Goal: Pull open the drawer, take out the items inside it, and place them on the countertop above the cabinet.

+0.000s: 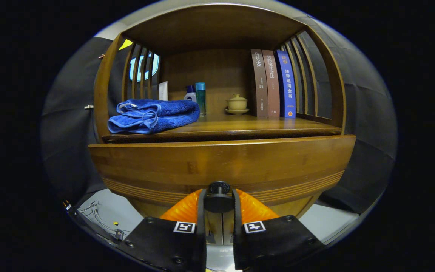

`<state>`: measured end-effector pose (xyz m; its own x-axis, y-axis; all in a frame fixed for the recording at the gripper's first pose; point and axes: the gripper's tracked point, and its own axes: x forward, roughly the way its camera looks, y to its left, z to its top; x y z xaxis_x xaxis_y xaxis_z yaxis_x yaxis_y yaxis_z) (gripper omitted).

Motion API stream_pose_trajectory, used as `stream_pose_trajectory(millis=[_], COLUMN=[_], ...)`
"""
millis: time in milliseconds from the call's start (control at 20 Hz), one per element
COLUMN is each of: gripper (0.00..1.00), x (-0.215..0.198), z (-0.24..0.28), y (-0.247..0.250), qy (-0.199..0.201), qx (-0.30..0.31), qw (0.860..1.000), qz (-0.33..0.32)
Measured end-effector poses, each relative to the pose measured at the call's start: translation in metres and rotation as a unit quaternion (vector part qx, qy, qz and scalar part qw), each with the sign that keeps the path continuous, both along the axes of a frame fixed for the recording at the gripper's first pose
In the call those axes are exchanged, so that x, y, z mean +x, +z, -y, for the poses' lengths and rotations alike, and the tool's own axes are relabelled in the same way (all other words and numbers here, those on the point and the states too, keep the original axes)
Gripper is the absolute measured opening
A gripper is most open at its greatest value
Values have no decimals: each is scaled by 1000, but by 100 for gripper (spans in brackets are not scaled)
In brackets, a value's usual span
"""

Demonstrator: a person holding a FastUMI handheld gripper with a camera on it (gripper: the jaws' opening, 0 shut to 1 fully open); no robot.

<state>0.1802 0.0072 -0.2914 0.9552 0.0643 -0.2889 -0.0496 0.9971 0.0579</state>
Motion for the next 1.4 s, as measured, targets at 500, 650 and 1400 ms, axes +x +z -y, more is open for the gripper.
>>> stream_pose_trajectory(millis=[500,650,1400], gripper=[32,32,68], x=[-81,-97,-119], z=[6,7,9], y=[3,2,-11], qy=[6,5,12], qx=[7,15,-15], qw=[1000,1000,999], qz=[-12,-17,-30])
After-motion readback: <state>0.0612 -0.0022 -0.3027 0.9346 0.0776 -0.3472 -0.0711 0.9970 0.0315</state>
